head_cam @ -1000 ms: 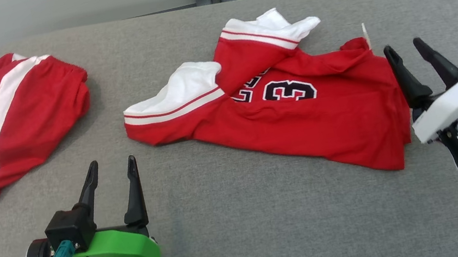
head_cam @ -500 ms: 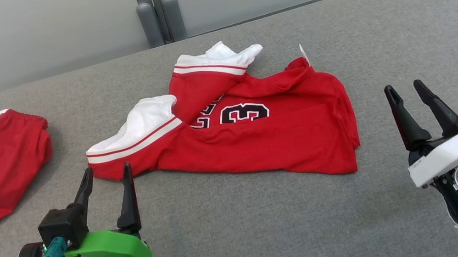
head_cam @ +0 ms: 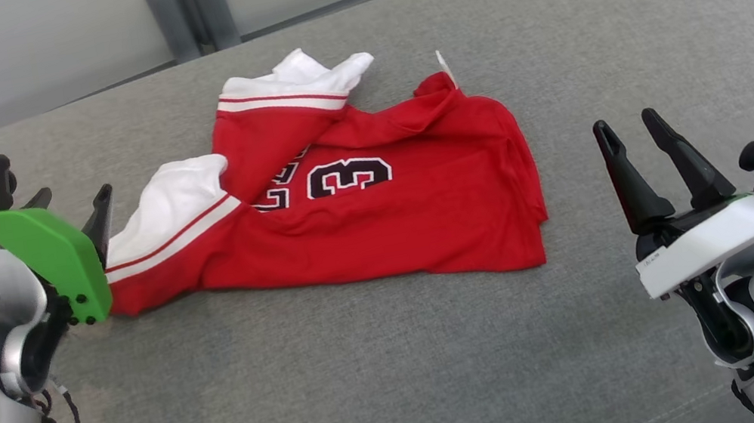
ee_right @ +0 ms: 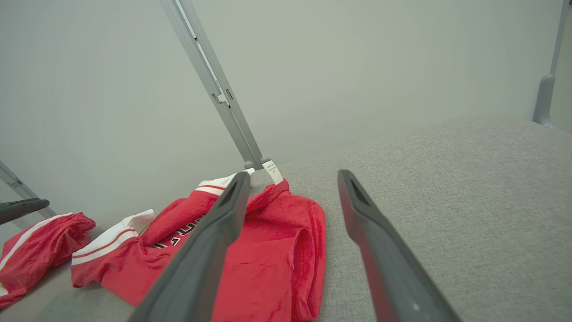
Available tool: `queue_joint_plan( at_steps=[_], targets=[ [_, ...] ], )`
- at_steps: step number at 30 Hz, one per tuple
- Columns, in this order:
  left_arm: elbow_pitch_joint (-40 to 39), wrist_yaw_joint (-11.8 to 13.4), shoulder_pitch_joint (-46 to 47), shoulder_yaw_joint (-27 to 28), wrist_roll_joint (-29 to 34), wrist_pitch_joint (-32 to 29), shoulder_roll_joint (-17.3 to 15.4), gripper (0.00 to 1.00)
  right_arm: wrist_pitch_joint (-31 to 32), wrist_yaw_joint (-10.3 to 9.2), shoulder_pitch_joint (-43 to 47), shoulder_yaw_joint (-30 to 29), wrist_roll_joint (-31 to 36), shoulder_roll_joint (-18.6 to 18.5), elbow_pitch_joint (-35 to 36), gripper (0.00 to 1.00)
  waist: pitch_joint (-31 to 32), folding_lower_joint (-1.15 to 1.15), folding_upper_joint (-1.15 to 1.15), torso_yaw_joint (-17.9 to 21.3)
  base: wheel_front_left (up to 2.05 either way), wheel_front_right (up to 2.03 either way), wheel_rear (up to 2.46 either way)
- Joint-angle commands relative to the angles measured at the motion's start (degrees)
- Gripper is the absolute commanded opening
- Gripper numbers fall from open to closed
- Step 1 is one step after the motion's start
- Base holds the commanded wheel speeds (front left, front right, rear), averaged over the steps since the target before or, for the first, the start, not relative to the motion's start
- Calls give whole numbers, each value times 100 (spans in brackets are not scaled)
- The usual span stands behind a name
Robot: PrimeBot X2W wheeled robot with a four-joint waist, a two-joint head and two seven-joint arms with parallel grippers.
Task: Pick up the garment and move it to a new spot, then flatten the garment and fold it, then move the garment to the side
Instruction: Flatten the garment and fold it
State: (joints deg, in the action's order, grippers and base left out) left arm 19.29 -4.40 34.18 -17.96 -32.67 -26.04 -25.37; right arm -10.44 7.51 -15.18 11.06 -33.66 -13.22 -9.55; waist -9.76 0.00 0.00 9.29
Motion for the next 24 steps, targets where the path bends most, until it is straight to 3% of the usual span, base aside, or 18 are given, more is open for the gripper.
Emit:
queue_joint_plan(
  at_steps=[1, 9, 19, 20, 21, 22, 24],
  targets=[
    [135, -73, 162, -37, -40, -145, -97, 100, -31, -4, -63, 5, 30, 20, 10, 100, -332, 0, 0, 384, 0, 0, 0],
    [1178, -288, 731, -342, -441, -861, -402, 100, -126, -4, -265, 175, -32, 97, -118, 100, -631, 0, 0, 956, 0, 0, 0],
    [1890, -308, 1096, -825, -772, -1253, -567, 100, -193, -4, -384, 268, -65, 61, -266, 100, -731, 0, 0, 1103, 0, 0, 0],
    [1894, -308, 1117, -875, -819, -1250, -583, 85, -201, -4, -380, 274, -56, 52, -275, 100, -729, 0, 0, 1092, 0, 0, 0],
    [1865, -308, 1140, -942, -871, -1213, -595, 39, -205, -4, -365, 268, -44, 37, -289, 100, -713, 0, 0, 1067, 0, 0, 0],
    [1843, -309, 1161, -986, -911, -1188, -602, 0, -212, -4, -347, 265, -33, 29, -298, 100, -699, 0, 0, 1041, 0, 0, 0],
    [1802, -308, 1163, -1146, -987, -1201, -612, 0, -205, -4, -306, 272, -17, 22, -329, 100, -650, 0, 0, 975, 0, 0, 0]
  ],
)
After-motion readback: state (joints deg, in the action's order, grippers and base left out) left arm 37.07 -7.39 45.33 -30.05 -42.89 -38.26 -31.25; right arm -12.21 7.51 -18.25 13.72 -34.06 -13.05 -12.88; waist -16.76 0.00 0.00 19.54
